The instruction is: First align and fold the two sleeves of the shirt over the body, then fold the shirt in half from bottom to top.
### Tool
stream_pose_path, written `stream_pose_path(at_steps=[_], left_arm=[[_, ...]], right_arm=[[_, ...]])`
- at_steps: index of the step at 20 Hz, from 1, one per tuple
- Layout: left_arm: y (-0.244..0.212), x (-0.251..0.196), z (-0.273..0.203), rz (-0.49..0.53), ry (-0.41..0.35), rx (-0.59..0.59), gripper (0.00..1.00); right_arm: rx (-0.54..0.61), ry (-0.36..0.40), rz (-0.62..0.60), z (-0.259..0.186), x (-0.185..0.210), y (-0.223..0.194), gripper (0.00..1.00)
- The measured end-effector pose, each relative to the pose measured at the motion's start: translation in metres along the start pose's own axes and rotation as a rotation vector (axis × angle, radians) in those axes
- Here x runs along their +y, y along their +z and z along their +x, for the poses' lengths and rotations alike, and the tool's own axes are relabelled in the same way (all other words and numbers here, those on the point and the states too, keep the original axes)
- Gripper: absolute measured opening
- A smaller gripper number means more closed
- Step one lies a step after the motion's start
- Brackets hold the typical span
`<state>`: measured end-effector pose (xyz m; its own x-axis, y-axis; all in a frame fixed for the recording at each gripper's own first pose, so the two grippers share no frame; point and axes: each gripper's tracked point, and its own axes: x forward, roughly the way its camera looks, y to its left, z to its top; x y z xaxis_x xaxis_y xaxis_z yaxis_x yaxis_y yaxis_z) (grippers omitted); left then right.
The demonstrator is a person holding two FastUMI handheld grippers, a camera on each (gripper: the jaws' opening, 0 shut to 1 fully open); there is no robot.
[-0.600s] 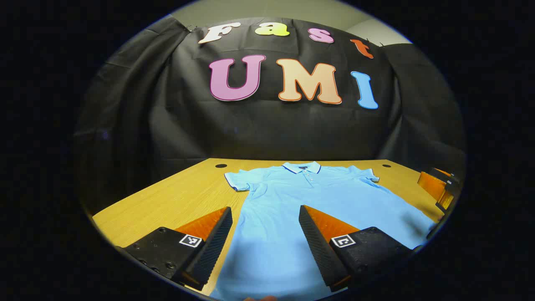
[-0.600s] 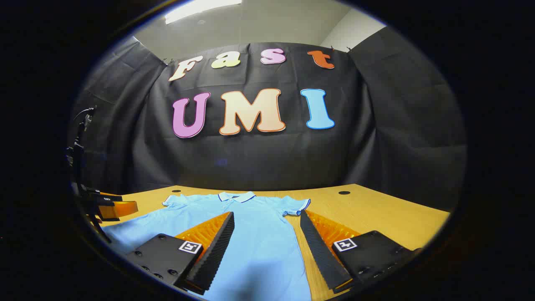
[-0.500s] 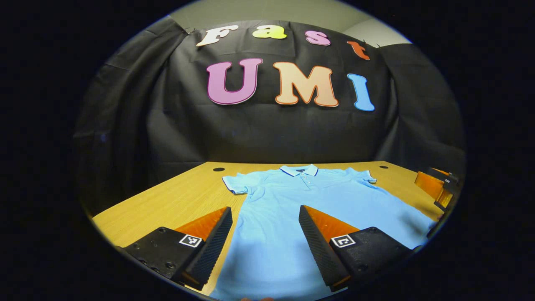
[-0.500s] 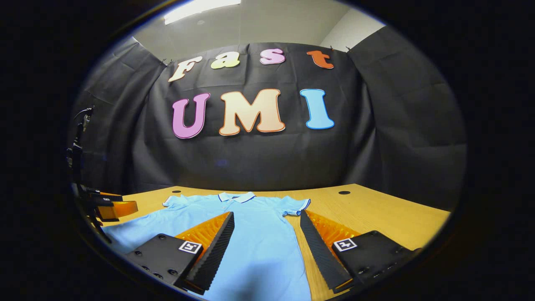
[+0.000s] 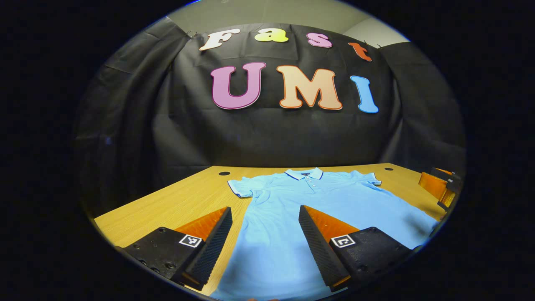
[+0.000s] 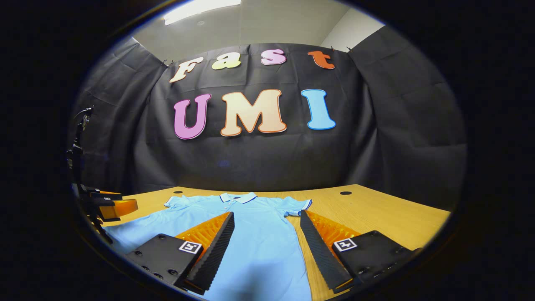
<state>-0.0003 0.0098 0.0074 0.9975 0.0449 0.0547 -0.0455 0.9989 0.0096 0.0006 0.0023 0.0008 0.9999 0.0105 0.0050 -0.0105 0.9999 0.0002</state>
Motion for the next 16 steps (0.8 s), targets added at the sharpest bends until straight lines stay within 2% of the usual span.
stream_pose_path(at_steps=[9,16], left_arm=[[0.004,0.003,-0.001,0.002,0.014,-0.037,0.96],[0.006,0.004,-0.002,0.0,0.012,-0.042,0.96]], right_arm=[[0.006,0.006,0.001,0.0,0.002,0.0,0.98],[0.155,0.018,-0.008,0.018,0.003,-0.019,0.98]])
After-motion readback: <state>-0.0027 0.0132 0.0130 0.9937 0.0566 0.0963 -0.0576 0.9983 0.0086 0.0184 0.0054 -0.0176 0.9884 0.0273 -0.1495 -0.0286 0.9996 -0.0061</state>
